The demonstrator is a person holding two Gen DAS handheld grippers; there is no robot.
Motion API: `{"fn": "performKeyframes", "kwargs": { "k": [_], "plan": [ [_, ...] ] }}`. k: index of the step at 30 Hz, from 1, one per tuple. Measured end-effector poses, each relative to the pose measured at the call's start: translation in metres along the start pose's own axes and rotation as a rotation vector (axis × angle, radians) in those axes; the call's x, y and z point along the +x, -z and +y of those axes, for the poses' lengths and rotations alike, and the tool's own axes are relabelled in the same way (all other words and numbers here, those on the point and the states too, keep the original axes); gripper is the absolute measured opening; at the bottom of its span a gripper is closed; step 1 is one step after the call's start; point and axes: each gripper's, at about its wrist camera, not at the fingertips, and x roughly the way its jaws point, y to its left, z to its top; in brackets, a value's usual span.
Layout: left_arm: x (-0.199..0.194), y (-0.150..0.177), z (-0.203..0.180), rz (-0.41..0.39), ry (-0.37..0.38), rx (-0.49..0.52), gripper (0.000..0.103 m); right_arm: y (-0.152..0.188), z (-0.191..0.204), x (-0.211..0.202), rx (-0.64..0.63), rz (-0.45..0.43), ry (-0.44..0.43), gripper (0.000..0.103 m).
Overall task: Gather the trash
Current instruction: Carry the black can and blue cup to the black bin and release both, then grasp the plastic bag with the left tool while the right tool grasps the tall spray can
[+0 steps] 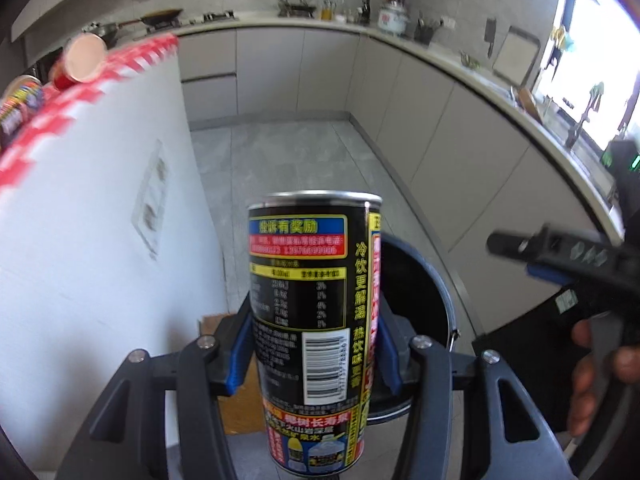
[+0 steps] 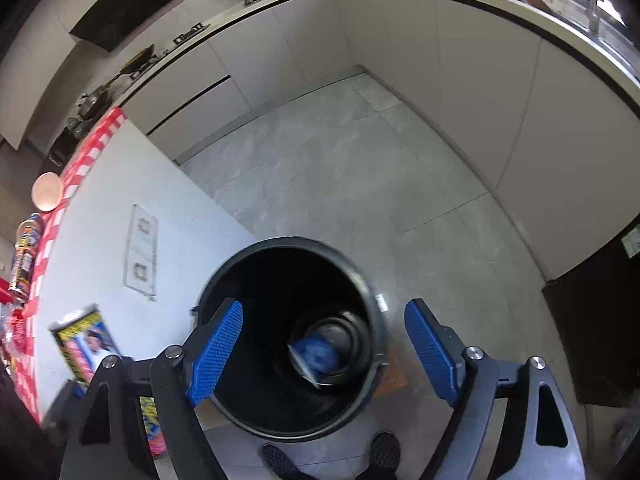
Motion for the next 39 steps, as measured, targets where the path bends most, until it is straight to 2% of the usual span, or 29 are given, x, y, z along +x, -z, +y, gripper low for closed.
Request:
{"fn": "performKeyframes", "kwargs": {
  "k": [4,5,7,9,17,19,23,30,39],
  "plan": [
    [0.02,0.007,-0.017,0.025,0.017,-0.016,0.054,-0.005,-0.015,-0.004,-0.002,-0.011,0.008,0.085],
    [0.025,0.007,-0.02,0.029,0.004,-0.019,0.059,-0.007,-0.018,-0.005,-0.001,-0.012,0.01,0.085],
    [0.023,0.005,-0.023,0.029,-0.019,-0.021,0.088,-0.009,-0.021,-0.007,-0.006,-0.016,0.02,0.085],
    [0.009,0.001,-0.024,-0.016,-0.03,-0.031,0.099,-0.01,-0.023,-0.01,-0.011,-0.023,0.022,0.085],
    [-0.034,-0.018,-0.021,-0.063,-0.082,-0.007,0.1,-0.02,-0.024,-0.016,0.007,-0.021,0.058,0.088],
    [-0.048,-0.021,-0.017,-0.078,-0.097,0.0,0.1,-0.024,-0.02,-0.022,0.001,-0.034,0.066,0.092],
    [-0.066,-0.032,-0.005,-0.117,-0.137,-0.015,0.1,-0.032,-0.001,-0.034,-0.033,-0.067,0.069,0.094],
    [-0.122,-0.029,0.062,-0.2,-0.287,-0.07,0.103,-0.034,0.058,-0.039,-0.228,-0.112,0.138,0.102],
    [-0.173,-0.015,0.154,-0.263,-0.453,-0.195,0.103,-0.036,0.118,-0.035,-0.289,-0.119,0.118,0.103]
  ]
}}
